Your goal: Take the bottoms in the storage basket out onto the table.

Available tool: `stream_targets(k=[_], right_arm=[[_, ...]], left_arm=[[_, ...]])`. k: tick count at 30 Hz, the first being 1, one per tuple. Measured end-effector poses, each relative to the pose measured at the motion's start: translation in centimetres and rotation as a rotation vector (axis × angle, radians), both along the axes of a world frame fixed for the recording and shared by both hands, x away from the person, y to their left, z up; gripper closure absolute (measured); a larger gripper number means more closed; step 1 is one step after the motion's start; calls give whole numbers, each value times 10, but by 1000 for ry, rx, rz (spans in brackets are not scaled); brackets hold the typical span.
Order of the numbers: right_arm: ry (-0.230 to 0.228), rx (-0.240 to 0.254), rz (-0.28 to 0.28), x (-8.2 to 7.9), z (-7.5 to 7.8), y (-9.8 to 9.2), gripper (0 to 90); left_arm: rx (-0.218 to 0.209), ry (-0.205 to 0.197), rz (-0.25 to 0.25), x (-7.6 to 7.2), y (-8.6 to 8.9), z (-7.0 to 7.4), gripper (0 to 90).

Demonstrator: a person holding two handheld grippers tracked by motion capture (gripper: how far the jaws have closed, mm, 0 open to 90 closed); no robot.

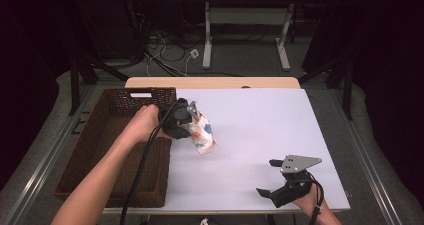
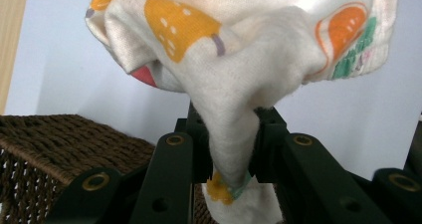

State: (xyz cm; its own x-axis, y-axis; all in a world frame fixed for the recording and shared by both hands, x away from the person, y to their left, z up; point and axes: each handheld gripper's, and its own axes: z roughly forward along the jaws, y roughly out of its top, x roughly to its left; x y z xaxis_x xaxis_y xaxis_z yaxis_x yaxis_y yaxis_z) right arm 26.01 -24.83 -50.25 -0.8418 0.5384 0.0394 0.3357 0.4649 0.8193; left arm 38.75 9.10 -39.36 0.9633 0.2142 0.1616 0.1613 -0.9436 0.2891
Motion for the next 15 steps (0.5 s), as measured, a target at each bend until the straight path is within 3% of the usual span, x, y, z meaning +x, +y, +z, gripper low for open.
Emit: stream_targets(k=[15], right_arm=[[-1,-2,-1,0,0,0,1]], left_arm=[[-45,-2,17,-3,-4,-13,752]])
